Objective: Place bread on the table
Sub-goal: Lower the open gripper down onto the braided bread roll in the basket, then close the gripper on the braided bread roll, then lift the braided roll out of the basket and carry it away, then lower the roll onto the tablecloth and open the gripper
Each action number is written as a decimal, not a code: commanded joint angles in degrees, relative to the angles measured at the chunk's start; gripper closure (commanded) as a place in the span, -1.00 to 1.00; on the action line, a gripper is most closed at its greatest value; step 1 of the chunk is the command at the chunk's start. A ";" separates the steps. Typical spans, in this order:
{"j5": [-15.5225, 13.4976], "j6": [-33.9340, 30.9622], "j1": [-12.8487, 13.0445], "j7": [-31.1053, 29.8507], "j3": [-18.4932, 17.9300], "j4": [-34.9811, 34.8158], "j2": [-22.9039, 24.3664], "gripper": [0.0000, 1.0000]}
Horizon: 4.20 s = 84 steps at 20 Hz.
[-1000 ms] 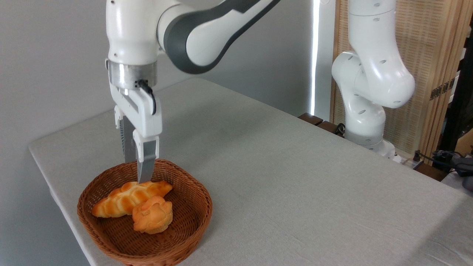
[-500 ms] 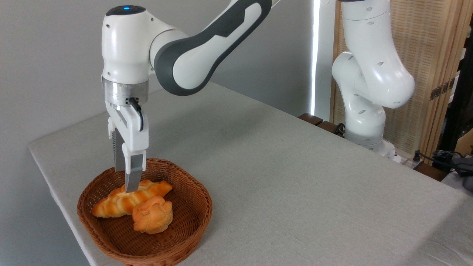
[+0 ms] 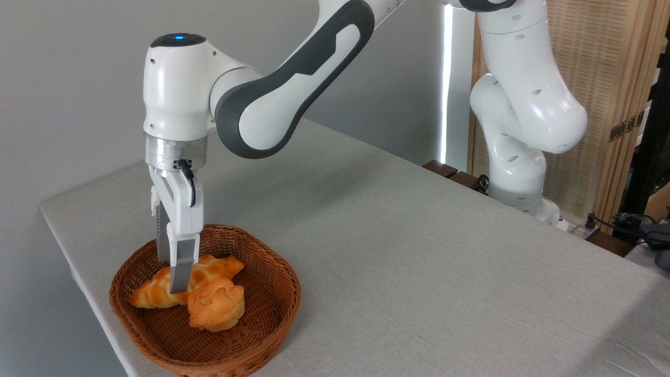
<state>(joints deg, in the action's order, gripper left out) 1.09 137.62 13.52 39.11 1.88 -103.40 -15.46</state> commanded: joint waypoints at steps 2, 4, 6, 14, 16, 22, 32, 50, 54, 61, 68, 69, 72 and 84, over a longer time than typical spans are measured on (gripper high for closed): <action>1.55 0.80 -0.16 1.06 -0.03 0.65 -1.33 -1.00; 1.55 0.80 -0.16 1.06 -0.12 0.57 -1.33 -1.00; 1.55 0.80 -0.16 0.97 -0.12 0.31 -1.33 -0.86; 1.46 -0.08 -0.34 0.97 -0.03 0.30 -0.71 0.28; 1.46 -0.08 -0.25 0.97 -0.03 0.22 -0.80 0.28; 1.46 -0.08 -0.34 0.97 -0.03 0.22 -0.62 0.28; -0.73 -6.66 -0.51 -2.45 -0.56 0.30 4.12 0.19; -5.22 -15.61 -0.87 -8.17 -4.16 0.22 12.47 0.05; -5.30 -25.37 -0.78 -8.43 -4.16 -0.40 14.93 0.03; -5.48 -35.23 -0.16 -8.43 -3.81 -6.19 19.32 -0.17; -9.96 -42.26 0.71 -10.10 -3.11 -6.64 19.59 -0.19; -9.96 -42.35 1.24 -10.19 -3.02 -6.73 19.50 -0.19; -10.31 -42.18 2.03 -10.98 -2.93 -7.17 19.15 -0.24; -9.88 -40.16 3.00 -10.36 -2.76 -7.17 17.75 -1.00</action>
<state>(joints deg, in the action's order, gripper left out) -8.08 96.33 16.36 28.81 -0.84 -110.29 1.98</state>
